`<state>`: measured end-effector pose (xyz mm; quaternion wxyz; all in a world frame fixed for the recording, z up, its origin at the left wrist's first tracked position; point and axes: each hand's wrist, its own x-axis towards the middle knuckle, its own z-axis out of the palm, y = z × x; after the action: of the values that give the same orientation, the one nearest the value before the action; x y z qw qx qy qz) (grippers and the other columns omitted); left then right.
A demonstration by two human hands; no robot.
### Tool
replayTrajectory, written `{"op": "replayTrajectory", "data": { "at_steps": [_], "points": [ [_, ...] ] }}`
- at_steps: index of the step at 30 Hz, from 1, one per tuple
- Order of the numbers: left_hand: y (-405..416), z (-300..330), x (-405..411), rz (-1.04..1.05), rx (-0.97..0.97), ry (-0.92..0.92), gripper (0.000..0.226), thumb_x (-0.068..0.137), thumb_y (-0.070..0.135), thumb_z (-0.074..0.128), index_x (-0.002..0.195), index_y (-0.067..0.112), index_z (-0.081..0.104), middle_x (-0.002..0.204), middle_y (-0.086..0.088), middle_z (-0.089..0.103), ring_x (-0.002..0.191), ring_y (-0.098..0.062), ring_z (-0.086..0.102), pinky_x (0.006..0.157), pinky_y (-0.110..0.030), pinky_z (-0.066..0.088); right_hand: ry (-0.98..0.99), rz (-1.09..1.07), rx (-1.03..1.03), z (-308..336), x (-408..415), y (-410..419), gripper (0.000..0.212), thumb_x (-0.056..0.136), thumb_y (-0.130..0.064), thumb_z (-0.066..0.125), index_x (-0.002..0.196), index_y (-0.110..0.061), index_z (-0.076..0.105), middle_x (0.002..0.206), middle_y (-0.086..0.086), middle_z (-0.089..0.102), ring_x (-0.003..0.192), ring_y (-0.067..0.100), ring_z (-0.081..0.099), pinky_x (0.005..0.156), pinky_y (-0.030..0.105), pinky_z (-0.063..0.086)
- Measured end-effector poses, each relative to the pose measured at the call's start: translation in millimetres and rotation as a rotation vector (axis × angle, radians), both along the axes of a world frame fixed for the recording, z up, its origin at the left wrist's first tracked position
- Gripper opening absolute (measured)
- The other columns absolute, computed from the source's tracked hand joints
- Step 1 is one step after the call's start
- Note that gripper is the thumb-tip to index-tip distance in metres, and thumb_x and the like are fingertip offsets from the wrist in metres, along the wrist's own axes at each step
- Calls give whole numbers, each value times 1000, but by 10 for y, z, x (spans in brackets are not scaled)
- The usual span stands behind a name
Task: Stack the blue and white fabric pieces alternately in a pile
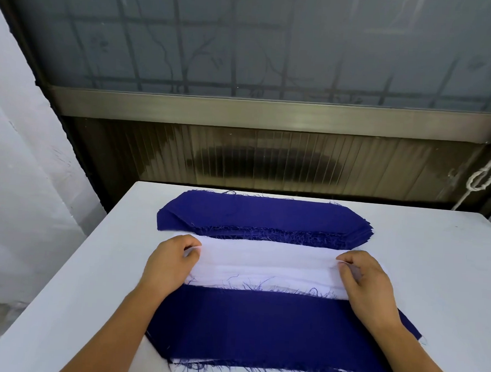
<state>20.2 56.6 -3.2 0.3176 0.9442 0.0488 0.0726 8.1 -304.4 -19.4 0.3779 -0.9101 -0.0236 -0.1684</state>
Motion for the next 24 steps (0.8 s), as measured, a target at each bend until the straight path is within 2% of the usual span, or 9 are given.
{"op": "replayTrajectory", "data": {
  "at_steps": [3,5,7,10,13,15,17,22,24],
  "points": [
    [91,125,-148,-58,-76,-110,15,93,16,60,87,29,65,88,16,66,84,-1,60,69,-6,41,-55,29,-54,134,-151,-28,25,92,-8,59,87,-33,60,92,-21,63,92,6,59,73,12,39],
    [202,248,-271,-139,-124,-94,17,92,18,63,85,34,67,86,19,67,82,3,60,68,-4,41,12,87,43,281,-280,-93,26,90,-9,61,84,-34,63,89,-19,67,86,2,61,68,9,41],
    [327,382,-361,-259,-162,10,20,91,20,66,82,37,70,86,17,68,78,-1,62,67,-7,44,127,179,133,458,-389,-206,20,90,-12,63,83,-30,69,86,-14,69,79,2,63,67,7,41],
    [480,525,-418,-451,-208,247,10,90,23,69,91,32,73,88,5,71,75,-6,62,71,-18,47,444,331,164,688,-450,-339,17,90,-13,64,87,-28,72,83,-7,72,74,6,65,67,12,45],
    [450,543,-422,-536,-236,393,7,90,26,68,92,28,74,82,5,71,70,-3,59,67,-16,45,612,334,47,688,-428,-354,14,89,-12,66,81,-21,73,77,-3,71,68,7,62,65,20,46],
    [370,496,-403,-479,-162,327,16,90,23,68,84,38,73,78,11,70,66,0,58,65,-14,44,511,244,-52,633,-396,-321,18,90,-14,65,75,-24,68,69,-9,65,59,3,53,59,16,40],
    [295,478,-402,-367,-131,143,24,90,21,68,79,42,70,76,16,68,67,0,59,64,-10,42,317,133,-43,603,-403,-273,18,90,-17,65,77,-28,65,69,-15,63,58,3,51,56,12,37],
    [272,468,-572,-276,-169,-329,10,87,29,65,88,38,70,97,15,68,92,-7,64,70,-8,45,-235,92,-108,445,-552,-234,15,96,-23,55,88,-27,67,96,-21,66,89,-6,58,72,4,40],
    [292,372,-687,-348,-131,-379,8,91,36,62,88,38,69,101,16,67,95,-6,64,71,-7,44,-408,203,-232,267,-617,-281,28,96,-29,50,86,-15,72,101,-12,68,99,0,57,88,16,42]
  ]
}}
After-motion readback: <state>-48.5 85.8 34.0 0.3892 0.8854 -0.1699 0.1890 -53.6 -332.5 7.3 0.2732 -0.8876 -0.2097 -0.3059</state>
